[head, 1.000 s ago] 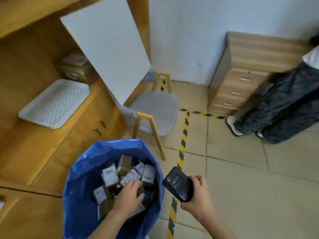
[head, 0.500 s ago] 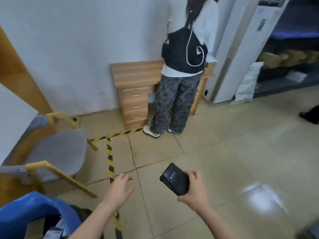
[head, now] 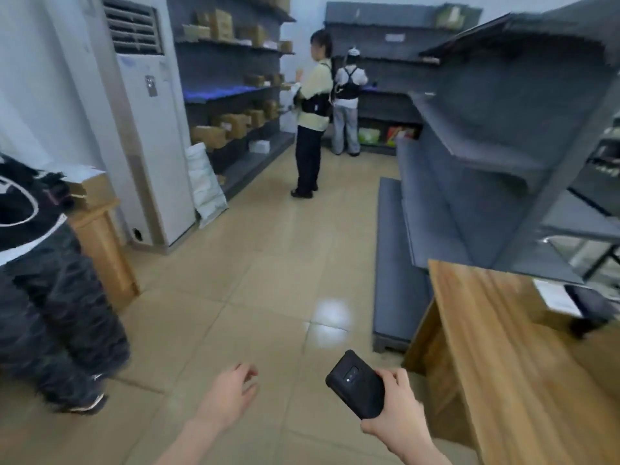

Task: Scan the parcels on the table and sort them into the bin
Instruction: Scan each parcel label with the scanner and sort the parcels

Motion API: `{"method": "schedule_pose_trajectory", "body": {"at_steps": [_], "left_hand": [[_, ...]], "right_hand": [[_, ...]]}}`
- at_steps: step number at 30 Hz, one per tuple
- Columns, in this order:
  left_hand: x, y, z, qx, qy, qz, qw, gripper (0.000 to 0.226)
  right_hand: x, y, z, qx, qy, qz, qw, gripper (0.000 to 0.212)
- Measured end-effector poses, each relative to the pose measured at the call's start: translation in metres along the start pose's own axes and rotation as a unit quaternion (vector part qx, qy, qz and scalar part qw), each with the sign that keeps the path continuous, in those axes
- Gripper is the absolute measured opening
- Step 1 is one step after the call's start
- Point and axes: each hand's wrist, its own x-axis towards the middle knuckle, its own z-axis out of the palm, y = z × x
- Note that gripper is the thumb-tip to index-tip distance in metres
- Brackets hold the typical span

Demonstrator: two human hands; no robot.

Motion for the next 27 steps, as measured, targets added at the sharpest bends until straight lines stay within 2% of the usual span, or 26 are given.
{"method": "schedule_pose_trajectory", "body": {"at_steps": [4,8,10,13,22,27], "left_hand": [[0.076,0.062,0.036,-0.012,-0.063,0.09,0.994,0.018],[0.113,0.131,0.083,-0.014,-0.126,0.185,0.974,0.015],[0.121,0.167,0.108,-0.011,-0.16,0.225,0.961,0.022],[0.125,0.224,0.141,-0.003,-0.196,0.291,0.936,0.016],[0.142,0.367,0.214,0.037,-0.262,0.385,0.884,0.014],[0.148,0.435,0.249,0.043,-0.291,0.409,0.864,0.026]], "right_hand": [[0.0,0.046,-0.037,0.026,0.055,0.1,0.993,0.092],[-0.02,0.092,-0.061,0.041,0.1,0.212,0.971,0.096],[-0.032,0.117,-0.067,0.047,0.119,0.258,0.958,0.091],[-0.049,0.155,-0.077,0.051,0.167,0.308,0.935,0.077],[-0.062,0.254,-0.137,0.097,0.235,0.367,0.895,0.083],[-0.075,0.299,-0.166,0.106,0.275,0.393,0.871,0.087]]}}
